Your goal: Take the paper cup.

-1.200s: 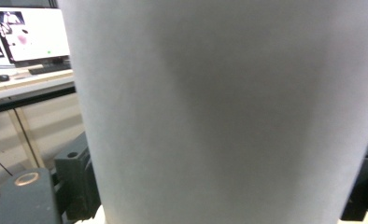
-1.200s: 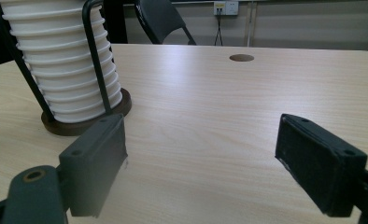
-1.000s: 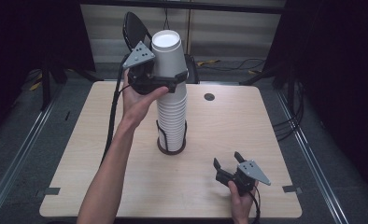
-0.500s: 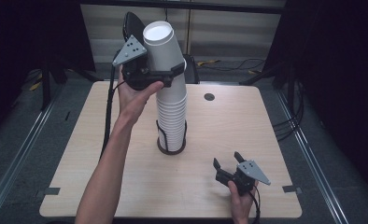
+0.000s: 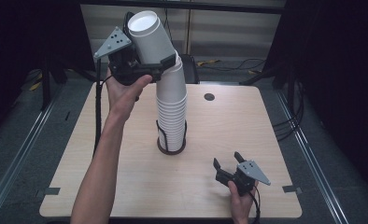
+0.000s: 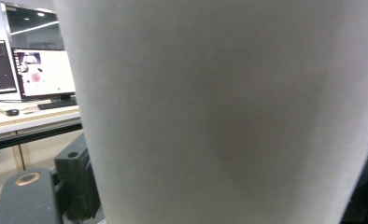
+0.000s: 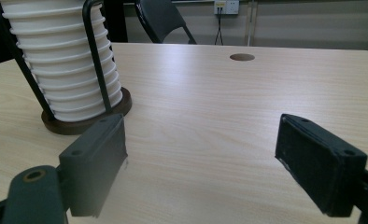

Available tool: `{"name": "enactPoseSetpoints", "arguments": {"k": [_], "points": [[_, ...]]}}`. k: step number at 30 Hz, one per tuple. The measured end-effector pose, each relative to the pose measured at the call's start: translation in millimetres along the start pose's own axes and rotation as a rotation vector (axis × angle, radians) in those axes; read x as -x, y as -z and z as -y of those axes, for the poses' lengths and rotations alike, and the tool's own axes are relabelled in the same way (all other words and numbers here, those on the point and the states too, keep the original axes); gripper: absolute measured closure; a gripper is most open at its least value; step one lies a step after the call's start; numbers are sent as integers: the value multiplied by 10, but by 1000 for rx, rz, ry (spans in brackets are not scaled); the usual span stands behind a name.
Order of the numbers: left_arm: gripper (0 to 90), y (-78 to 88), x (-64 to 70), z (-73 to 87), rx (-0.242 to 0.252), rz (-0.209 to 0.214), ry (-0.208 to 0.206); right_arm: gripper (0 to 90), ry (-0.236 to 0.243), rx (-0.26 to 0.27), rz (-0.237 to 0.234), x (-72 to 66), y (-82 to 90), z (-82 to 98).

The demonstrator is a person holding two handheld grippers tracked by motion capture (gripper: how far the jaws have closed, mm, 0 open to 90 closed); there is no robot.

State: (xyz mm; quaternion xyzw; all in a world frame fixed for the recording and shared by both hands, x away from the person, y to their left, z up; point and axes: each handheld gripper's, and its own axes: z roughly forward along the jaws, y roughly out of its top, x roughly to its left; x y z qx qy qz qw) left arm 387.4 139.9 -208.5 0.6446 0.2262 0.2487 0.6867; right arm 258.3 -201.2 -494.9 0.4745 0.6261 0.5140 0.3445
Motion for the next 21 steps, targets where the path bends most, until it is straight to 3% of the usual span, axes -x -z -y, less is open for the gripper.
{"name": "enactPoseSetpoints", "arguments": {"k": [5, 21], "points": [[131, 124, -44, -34, 10, 10, 25, 157, -1, -1, 0, -1, 0, 0], [129, 426, 33, 9, -5, -6, -11, 158, -1, -1, 3, -4, 0, 0]]}}
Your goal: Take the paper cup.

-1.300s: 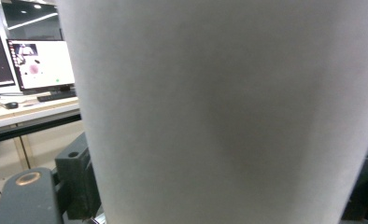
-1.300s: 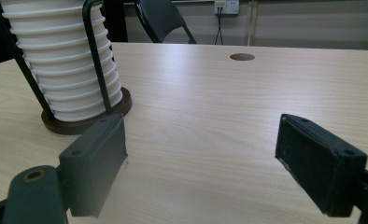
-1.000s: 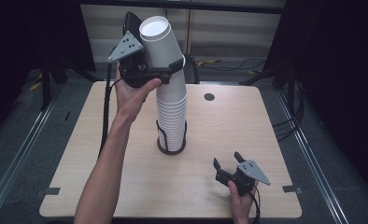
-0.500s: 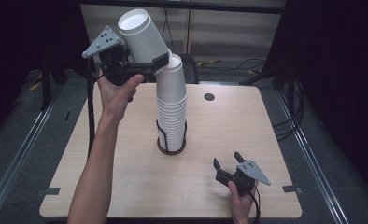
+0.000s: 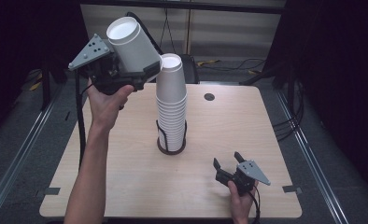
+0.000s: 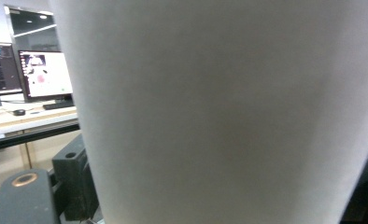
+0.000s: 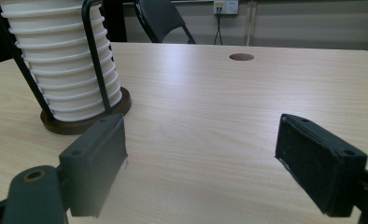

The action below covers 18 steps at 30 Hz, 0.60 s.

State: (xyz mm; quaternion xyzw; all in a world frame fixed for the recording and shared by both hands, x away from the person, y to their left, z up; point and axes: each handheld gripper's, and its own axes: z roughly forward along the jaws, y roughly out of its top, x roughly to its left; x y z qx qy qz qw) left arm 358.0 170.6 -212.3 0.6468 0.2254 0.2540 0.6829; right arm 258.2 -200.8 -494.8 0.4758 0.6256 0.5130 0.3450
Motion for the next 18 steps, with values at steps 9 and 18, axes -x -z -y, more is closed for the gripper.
{"name": "enactPoseSetpoints", "arguments": {"k": [9, 18], "points": [[129, 185, 12, 157, -43, -39, 20, 157, 0, 0, -1, 0, -2, 0], [128, 330, 43, 352, -52, -48, 47, 157, 2, 0, 1, -3, 1, 1]]}}
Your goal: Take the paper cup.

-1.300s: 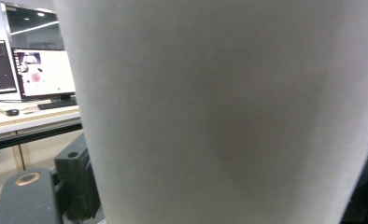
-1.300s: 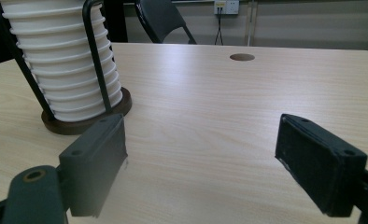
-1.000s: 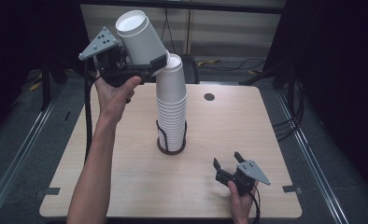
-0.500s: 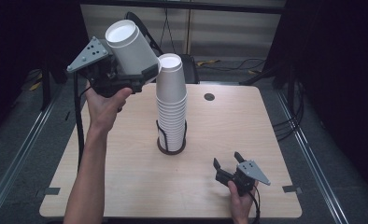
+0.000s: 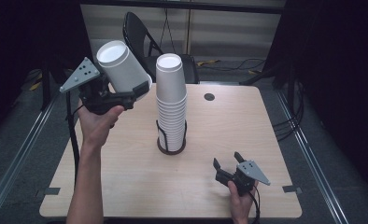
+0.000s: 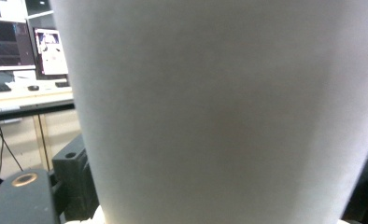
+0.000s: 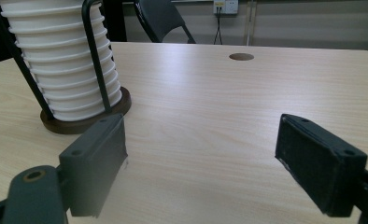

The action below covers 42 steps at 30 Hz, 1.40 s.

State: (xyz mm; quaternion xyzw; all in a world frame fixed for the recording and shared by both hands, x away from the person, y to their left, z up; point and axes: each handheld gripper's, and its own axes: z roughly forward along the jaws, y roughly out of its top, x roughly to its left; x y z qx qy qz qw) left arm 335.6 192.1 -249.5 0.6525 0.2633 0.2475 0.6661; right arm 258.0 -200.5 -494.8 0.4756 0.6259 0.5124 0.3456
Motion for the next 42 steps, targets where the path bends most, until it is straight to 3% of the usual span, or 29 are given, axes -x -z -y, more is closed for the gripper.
{"name": "enactPoseSetpoints", "arguments": {"k": [12, 22, 29, 36, 40, 42], "points": [[127, 20, 59, 416, -68, -16, 16, 157, -2, -2, -1, 0, -1, -1], [125, 86, 121, 720, -79, -8, 60, 157, 3, -3, -4, -4, 1, -1], [125, 91, 182, 971, -120, -21, 85, 146, 40, -17, -21, -48, -2, -2], [125, 97, 278, 1240, -159, 8, 132, 138, 84, -55, -42, -121, -23, -9], [126, 99, 357, 1347, -177, 16, 144, 140, 97, -44, -35, -151, -18, -3], [126, 99, 388, 1379, -184, 10, 142, 145, 89, -44, -73, -182, -15, -2]]}}
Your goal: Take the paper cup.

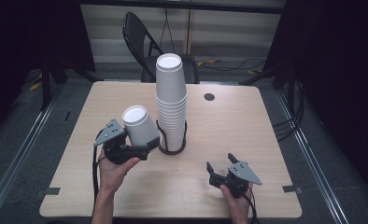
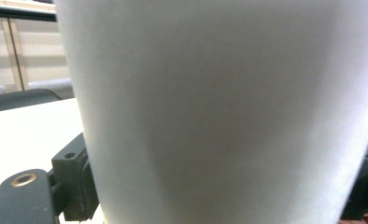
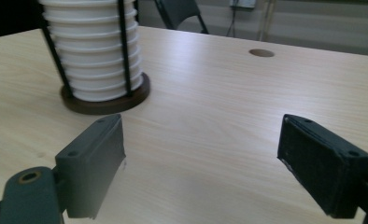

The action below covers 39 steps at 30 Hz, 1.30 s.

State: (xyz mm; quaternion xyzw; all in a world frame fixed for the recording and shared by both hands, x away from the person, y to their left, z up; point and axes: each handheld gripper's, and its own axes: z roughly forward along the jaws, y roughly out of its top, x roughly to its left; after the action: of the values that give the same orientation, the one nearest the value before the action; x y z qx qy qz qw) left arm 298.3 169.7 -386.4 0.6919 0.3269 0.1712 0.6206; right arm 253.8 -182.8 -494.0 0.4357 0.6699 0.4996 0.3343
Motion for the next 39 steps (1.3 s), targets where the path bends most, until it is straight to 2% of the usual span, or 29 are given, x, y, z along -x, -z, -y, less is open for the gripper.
{"name": "enactPoseSetpoints", "arguments": {"k": [3, 7, 11, 13, 18, 20, 21, 26, 28, 31, 36, 39], "points": [[126, -2, 31, 67, -3, 1, 19, 157, 4, 30, -40, -100, 3, 4], [127, -35, 70, 184, -38, -8, 68, 170, 35, 12, -94, -269, -23, -8], [127, -36, 106, 258, -47, 0, 85, 229, 65, 8, -176, -462, -42, -16], [127, -43, 127, 298, -55, 3, 94, 254, 72, 15, -195, -528, -51, -19], [126, -73, 163, 419, -59, 45, 137, 313, 82, 38, -244, -704, -92, -54], [125, -78, 162, 476, -51, 92, 181, 310, 85, 46, -251, -740, -108, -58], [125, -83, 173, 504, -46, 101, 205, 312, 83, 53, -253, -758, -114, -56], [126, -144, 216, 626, -69, 106, 246, 324, 68, 61, -302, -807, -129, -46], [126, -172, 228, 651, -90, 98, 249, 311, 59, 63, -306, -817, -131, -46], [127, -196, 241, 683, -99, 108, 255, 330, 57, 88, -319, -831, -129, -47], [127, -218, 247, 749, -88, 135, 324, 375, 59, 101, -336, -859, -142, -59], [127, -229, 268, 775, -81, 144, 356, 416, 35, 137, -350, -865, -152, -74]]}}
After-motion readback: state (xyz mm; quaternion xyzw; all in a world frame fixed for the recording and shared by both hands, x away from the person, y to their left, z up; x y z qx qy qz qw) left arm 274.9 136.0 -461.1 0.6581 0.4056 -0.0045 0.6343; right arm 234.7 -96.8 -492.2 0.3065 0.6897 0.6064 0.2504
